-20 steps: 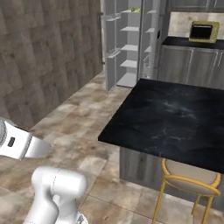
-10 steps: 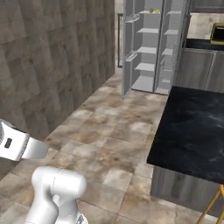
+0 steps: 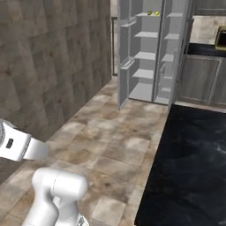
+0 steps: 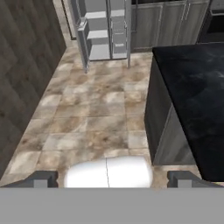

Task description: Gather the corn and broccoli from the fridge and place them on a tray on the dining counter. Then gather the steak and fish from the fridge and place them on the other tray.

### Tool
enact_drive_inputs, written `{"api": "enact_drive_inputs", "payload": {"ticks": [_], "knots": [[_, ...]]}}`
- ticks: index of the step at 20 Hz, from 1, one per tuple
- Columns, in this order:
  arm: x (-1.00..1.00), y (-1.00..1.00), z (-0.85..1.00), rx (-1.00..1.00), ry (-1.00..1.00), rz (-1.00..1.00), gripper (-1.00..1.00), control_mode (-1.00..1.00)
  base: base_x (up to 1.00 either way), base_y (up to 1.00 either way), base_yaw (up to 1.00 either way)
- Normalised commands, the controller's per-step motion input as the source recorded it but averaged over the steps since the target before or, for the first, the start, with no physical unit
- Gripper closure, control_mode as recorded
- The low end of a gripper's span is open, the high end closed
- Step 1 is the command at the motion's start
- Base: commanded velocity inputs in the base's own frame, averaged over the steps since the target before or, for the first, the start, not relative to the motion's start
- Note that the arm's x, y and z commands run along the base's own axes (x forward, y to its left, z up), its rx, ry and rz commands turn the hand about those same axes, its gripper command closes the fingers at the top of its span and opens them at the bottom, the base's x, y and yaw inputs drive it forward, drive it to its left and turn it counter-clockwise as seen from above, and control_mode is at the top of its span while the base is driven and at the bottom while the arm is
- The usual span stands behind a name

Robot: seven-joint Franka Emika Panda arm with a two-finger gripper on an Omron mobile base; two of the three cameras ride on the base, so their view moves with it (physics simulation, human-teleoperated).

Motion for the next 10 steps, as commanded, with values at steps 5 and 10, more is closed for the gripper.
{"api": "enact_drive_inputs", "payload": {"ticks": [5, 10], "knots": [[0.00, 0.00, 0.00, 0.00, 0.00, 0.00, -1.00, 1.00, 1.00, 0.13, 0.10], [0.00, 0.00, 0.00, 0.00, 0.00, 0.00, -1.00, 1.00, 1.00, 0.00, 0.05]]}}
